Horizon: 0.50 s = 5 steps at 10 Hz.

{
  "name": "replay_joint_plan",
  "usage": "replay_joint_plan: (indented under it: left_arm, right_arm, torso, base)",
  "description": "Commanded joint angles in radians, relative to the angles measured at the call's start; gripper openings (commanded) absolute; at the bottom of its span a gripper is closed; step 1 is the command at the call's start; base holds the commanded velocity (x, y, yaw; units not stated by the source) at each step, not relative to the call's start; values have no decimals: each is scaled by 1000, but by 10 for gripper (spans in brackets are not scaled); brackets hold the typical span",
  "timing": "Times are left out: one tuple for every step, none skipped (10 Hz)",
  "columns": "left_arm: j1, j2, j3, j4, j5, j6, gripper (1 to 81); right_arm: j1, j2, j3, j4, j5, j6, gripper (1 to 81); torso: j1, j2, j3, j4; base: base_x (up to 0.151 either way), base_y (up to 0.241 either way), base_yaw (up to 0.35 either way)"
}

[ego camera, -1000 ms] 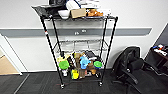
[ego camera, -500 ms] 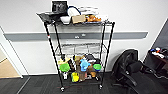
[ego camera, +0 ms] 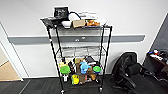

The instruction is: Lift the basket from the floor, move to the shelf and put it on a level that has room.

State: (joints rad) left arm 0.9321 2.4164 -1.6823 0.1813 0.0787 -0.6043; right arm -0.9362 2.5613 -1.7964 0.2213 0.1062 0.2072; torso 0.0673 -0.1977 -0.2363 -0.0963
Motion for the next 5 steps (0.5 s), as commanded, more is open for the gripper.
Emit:
replay_joint_plan:
  left_arm:
    - [-123, -9, 64, -6, -25, 1, 10]
    - [-123, -9, 69, -6, -25, 1, 10]
    - [-123, -9, 75, -6, -25, 1, 10]
    - [-123, -11, 76, -5, -25, 1, 10]
    - [-124, -12, 84, -5, -27, 1, 10]
  right_arm:
    - [130, 6, 72, 0, -10, 14, 10]
    - [128, 6, 72, 0, -10, 14, 10]
    - [128, 6, 72, 0, -10, 12, 10]
    - [128, 6, 72, 0, -10, 12, 10]
    - [128, 4, 74, -2, -10, 12, 10]
  torso:
    - [0, 0, 0, 0]
    - [0, -2, 57, 0]
    - [0, -1, 74, 0]
    - [0, -1, 12, 0]
    - [0, -1, 34, 0]
  base:
    - [0, 0, 0]
    - [0, 0, 0]
    - [0, 0, 0]
    - [0, 0, 0]
    - [0, 0, 0]
